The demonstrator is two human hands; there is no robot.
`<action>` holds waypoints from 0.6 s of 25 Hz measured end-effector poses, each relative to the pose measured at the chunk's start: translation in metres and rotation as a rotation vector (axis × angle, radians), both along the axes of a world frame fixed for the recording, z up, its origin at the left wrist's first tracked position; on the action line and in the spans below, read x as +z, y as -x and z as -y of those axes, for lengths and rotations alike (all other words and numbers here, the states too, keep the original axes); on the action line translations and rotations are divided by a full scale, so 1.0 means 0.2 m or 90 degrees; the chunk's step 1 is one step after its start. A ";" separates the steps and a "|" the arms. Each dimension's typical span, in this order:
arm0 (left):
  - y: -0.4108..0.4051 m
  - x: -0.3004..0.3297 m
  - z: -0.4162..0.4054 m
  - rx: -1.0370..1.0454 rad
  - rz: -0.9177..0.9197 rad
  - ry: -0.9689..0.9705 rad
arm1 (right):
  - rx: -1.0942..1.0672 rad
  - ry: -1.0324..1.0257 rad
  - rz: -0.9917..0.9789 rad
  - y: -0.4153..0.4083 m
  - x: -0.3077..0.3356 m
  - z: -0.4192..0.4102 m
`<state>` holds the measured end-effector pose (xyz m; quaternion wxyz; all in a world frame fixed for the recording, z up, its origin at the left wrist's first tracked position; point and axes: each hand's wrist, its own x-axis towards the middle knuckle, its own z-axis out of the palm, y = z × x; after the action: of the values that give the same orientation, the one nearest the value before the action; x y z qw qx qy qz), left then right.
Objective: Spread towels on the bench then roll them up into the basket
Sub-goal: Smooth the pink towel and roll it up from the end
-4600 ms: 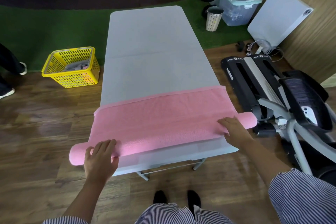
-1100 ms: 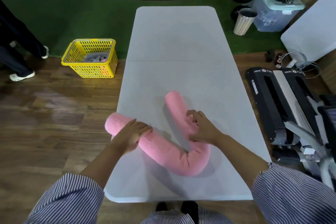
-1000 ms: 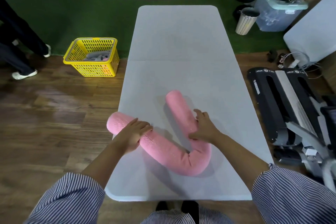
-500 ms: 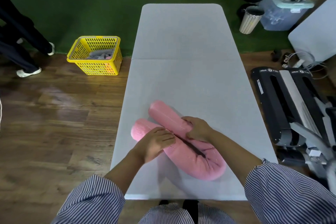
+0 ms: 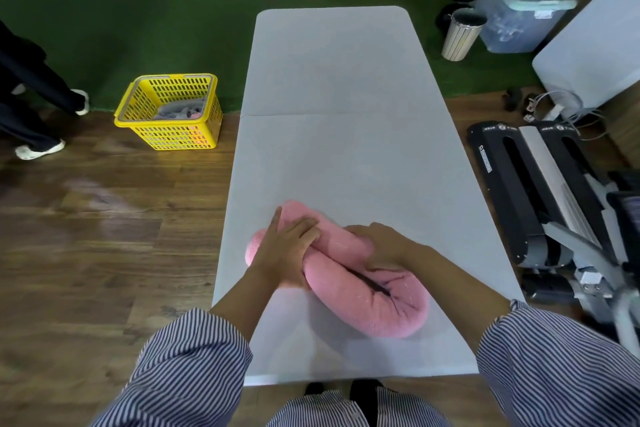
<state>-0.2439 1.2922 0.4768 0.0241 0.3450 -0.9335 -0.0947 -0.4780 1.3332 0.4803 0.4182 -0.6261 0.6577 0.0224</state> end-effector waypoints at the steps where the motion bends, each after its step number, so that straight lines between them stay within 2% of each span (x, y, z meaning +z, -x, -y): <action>1: 0.00 -0.01 -0.01 0.006 0.005 0.015 | -0.013 0.033 -0.034 0.00 0.00 0.00; 4: 0.00 -0.04 -0.08 0.011 -0.025 0.052 | 0.036 0.213 -0.186 -0.01 0.03 -0.01; 6: 0.00 -0.04 -0.11 0.009 -0.027 0.074 | 0.054 0.259 -0.280 -0.02 0.06 -0.06; 8: 0.00 -0.03 -0.12 0.013 -0.024 0.090 | 0.004 0.267 -0.336 -0.04 0.07 -0.12; 11: 0.02 -0.01 -0.11 0.027 0.004 0.095 | -0.048 0.287 -0.318 -0.07 0.08 -0.22; 15: 0.03 -0.01 -0.11 0.046 0.095 0.071 | 0.020 0.166 -0.284 -0.01 0.10 -0.29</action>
<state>-0.2496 1.3147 0.4755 -0.0227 0.3823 -0.9236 -0.0158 -0.4758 1.3903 0.5005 0.1783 -0.6644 0.7213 0.0813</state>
